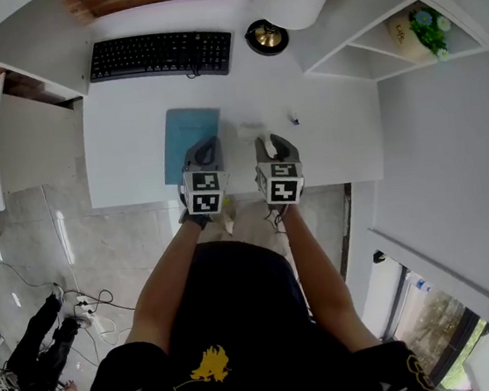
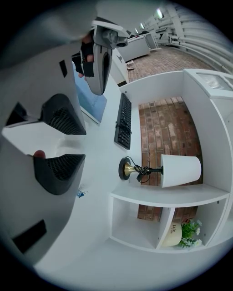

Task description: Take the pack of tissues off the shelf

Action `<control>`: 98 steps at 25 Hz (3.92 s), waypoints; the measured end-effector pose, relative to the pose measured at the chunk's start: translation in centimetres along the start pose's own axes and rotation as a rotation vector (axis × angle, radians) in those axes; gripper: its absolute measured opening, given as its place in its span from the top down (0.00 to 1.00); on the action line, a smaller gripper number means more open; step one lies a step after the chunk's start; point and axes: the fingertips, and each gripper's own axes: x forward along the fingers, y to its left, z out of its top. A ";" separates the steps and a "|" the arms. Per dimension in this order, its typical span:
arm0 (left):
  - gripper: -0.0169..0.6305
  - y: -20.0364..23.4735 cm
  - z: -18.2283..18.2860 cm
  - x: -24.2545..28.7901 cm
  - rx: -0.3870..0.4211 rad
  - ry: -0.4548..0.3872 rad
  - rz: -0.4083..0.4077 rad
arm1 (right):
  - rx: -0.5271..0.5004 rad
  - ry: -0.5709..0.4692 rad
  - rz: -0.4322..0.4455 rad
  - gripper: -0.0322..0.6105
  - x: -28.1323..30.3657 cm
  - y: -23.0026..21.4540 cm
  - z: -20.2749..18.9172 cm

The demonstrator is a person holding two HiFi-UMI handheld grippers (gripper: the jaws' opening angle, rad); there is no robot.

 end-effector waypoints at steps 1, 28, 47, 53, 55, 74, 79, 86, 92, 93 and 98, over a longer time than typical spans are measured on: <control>0.95 0.0 0.0 0.0 -0.001 0.000 -0.001 | -0.001 -0.001 -0.001 0.76 -0.1 0.0 0.0; 0.95 1.3 8.9 -3.3 0.049 -0.166 0.032 | -0.005 -0.232 -0.037 0.95 -4.6 -0.4 10.9; 0.95 3.8 26.5 -10.2 0.081 -0.452 0.081 | -0.025 -0.562 -0.051 0.95 -14.4 -1.3 28.4; 0.95 4.4 30.0 -13.1 0.071 -0.505 0.080 | -0.015 -0.590 -0.022 0.95 -17.1 -1.2 30.9; 0.95 4.4 30.9 -13.7 0.075 -0.518 0.079 | -0.005 -0.597 -0.010 0.95 -17.8 -1.3 31.6; 0.95 1.4 32.4 -16.5 0.092 -0.534 0.031 | 0.002 -0.609 0.002 0.95 -23.0 -3.1 32.3; 0.95 1.2 32.7 -17.5 0.096 -0.543 0.037 | -0.014 -0.626 -0.004 0.95 -24.0 -2.9 32.3; 0.95 0.4 32.2 -17.7 0.176 -0.501 0.045 | -0.076 -0.643 -0.041 0.95 -25.2 -2.4 32.5; 0.95 0.3 32.4 -18.3 0.179 -0.520 0.038 | -0.107 -0.645 -0.058 0.95 -25.7 -2.5 32.6; 0.95 0.3 32.4 -18.5 0.175 -0.528 0.036 | -0.114 -0.646 -0.062 0.95 -25.8 -2.4 32.5; 0.95 0.0 32.2 -19.0 0.169 -0.545 0.030 | -0.130 -0.649 -0.079 0.95 -26.2 -2.4 32.3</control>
